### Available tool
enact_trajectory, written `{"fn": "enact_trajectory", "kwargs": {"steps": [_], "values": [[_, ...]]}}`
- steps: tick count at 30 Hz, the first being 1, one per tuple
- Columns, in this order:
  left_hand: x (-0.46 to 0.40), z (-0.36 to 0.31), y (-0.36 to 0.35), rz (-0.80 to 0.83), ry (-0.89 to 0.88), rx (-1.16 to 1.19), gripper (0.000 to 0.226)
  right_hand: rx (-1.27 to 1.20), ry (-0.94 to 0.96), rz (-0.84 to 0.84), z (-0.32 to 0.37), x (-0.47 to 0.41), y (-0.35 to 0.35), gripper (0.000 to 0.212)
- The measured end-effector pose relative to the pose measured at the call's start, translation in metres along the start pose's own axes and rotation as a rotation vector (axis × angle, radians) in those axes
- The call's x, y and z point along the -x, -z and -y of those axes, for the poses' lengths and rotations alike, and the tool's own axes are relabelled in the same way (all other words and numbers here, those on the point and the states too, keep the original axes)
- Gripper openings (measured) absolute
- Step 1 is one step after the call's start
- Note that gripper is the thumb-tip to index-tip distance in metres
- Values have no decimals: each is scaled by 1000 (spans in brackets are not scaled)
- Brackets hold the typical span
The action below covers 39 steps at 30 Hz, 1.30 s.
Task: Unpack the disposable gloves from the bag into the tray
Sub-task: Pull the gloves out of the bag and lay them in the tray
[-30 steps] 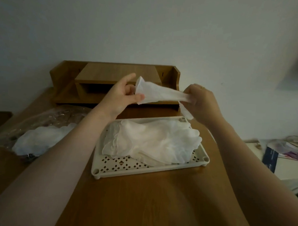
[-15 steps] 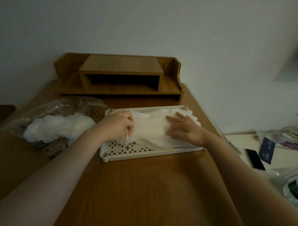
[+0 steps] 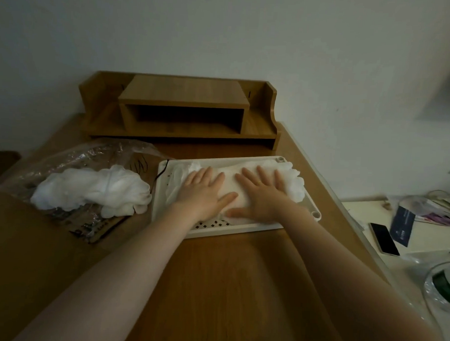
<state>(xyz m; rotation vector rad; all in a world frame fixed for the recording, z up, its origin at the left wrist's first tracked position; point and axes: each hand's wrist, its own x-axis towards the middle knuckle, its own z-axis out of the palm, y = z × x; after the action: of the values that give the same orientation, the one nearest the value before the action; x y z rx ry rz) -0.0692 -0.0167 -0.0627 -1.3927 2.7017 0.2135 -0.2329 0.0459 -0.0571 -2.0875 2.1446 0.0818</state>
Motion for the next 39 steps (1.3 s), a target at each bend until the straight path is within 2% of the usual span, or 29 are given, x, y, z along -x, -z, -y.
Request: {"fn": "enact_trajectory", "kwargs": {"steps": [3,7,11,15,17,19,22,24,25,27,30,33,34,36,39], "values": [[3,11,-3,-23,45,1,93,-22,-52,31,-24,5,-2,115],[5,20,-4,-24,79,-23,118,-61,-75,28,-34,8,-3,121],[6,25,-1,-27,149,49,126,-228,-98,-36,-32,8,-2,129],[5,21,-1,-17,199,92,126,-275,-138,1,-33,10,-1,128],[11,18,2,-45,157,50,111,-127,-174,-19,-26,9,0,127],[24,15,8,-112,22,75,81,33,-182,-83,-13,11,7,126],[49,19,22,-338,-242,283,47,-35,-101,-202,19,15,25,117],[66,33,34,-572,-323,422,36,-117,54,-383,51,16,36,90],[70,42,39,-688,-310,410,33,-129,158,-518,68,16,40,71],[74,63,46,-799,-173,337,20,-188,330,-693,101,10,44,37],[79,87,48,-713,108,317,16,-372,460,-613,144,0,41,19],[78,105,41,-571,296,314,14,-308,547,-542,166,-15,23,26],[75,111,38,-542,303,338,15,-261,541,-440,170,-20,16,30],[73,125,37,-509,268,451,18,-196,450,-241,177,-31,5,25],[72,137,37,-532,227,593,24,-150,366,-175,184,-38,2,25]]}}
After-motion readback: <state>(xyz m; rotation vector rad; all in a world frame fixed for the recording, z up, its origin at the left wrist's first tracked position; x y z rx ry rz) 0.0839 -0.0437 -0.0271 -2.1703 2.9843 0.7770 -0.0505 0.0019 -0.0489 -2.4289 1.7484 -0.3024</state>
